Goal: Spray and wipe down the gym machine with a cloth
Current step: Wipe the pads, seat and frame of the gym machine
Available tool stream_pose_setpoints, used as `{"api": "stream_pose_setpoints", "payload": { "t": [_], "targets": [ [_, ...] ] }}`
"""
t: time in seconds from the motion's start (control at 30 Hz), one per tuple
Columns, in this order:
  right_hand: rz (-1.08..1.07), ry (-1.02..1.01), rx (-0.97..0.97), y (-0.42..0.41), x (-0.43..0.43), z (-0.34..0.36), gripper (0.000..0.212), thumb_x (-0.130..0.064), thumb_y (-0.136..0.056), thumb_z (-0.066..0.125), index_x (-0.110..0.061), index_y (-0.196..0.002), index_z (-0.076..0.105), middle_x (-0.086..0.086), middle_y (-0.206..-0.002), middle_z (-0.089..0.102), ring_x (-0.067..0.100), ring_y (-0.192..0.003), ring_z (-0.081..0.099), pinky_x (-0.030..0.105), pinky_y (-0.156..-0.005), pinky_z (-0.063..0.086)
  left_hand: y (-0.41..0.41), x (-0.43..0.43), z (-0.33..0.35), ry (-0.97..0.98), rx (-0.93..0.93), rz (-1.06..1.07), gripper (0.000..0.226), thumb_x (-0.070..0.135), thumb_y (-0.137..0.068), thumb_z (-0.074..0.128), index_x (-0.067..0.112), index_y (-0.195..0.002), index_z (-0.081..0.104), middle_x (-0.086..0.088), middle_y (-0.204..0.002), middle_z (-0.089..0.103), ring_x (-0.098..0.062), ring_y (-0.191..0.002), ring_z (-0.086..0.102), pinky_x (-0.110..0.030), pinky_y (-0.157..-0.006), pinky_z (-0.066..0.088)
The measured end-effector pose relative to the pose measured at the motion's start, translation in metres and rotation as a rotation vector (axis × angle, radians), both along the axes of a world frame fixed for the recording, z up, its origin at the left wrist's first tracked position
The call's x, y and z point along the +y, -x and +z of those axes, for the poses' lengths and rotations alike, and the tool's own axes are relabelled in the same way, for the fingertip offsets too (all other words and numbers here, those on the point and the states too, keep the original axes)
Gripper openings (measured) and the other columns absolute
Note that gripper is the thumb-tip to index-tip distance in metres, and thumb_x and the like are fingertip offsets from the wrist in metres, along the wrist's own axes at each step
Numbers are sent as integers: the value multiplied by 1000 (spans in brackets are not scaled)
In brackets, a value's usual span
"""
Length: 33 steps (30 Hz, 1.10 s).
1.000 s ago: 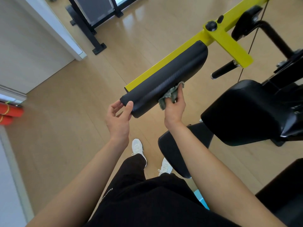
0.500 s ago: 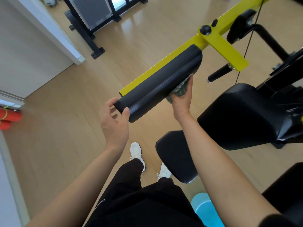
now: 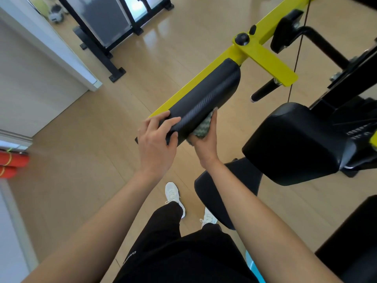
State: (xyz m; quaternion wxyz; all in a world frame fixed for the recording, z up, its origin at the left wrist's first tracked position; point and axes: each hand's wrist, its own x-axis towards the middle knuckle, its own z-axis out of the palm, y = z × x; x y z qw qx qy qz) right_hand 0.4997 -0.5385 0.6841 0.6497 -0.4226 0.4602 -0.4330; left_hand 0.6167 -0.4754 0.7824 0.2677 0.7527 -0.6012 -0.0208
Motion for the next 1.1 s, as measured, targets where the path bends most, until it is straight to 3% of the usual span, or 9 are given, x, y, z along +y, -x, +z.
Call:
{"api": "stream_pose_setpoints", "payload": {
  "t": [0.1,0.17,0.33,0.53,0.7,0.83,0.97,1.03,1.1],
  "targets": [
    [-52,-17,-53,3,15,6,88,-9,-91,70,-25,-163,21,-3,-164,33,12,-149,37,46,-121,37,-3,4,-2,15,-65,-45,42,11,-85,72,23,-125,72,0,-135,64,-29,-121,54,-40,-101,41],
    [-99,-27,-102,7,10,13,79,-18,-96,67,-25,-161,24,-3,-164,34,13,-149,37,46,-123,35,-3,4,-2,11,-90,-53,43,11,-84,73,22,-126,71,-1,-136,64,-30,-120,56,-38,-101,40],
    [-126,-67,-103,20,-33,21,84,-36,-95,68,-34,-163,19,-9,-167,26,13,-152,30,47,-125,31,-1,4,-2,20,-107,-38,43,12,-85,73,23,-126,71,1,-136,64,-29,-121,55,-37,-100,41],
    [-113,-154,-172,21,-42,20,93,-50,-85,76,-49,-159,18,-9,-162,36,22,-147,39,56,-116,41,-2,5,-5,16,-160,-62,43,16,-86,72,23,-129,69,0,-138,62,-29,-122,54,-40,-98,43],
    [-19,-187,-229,2,9,21,74,-30,-95,72,-49,-153,30,-8,-147,56,21,-135,55,51,-104,53,0,5,-8,24,-177,-43,45,20,-83,71,25,-128,69,1,-139,62,-30,-121,54,-41,-97,44],
    [36,-176,-143,11,45,13,64,-7,-97,67,-24,-154,44,4,-141,63,21,-129,62,48,-112,48,5,7,-5,0,-157,-40,47,23,-84,71,26,-131,66,1,-143,58,-29,-126,50,-44,-99,46],
    [-19,-258,-101,33,68,24,40,-10,-104,57,-16,-144,57,10,-134,67,24,-122,66,48,-110,50,11,11,-5,31,-69,-93,42,20,-88,70,19,-130,67,-4,-144,58,-31,-135,47,-45,-108,41],
    [-82,-273,-98,47,76,35,34,-16,-107,52,-15,-140,60,8,-131,69,22,-121,67,42,-107,53,21,15,-10,98,15,-253,35,13,-90,69,13,-124,70,-6,-138,62,-30,-135,49,-40,-111,41],
    [-132,-286,-81,61,88,47,32,-18,-109,47,-14,-137,63,5,-127,72,19,-118,68,33,-101,56,35,19,-18,47,130,-418,35,11,-91,67,12,-126,68,-5,-135,63,-25,-129,53,-35,-106,46]
  ]
}}
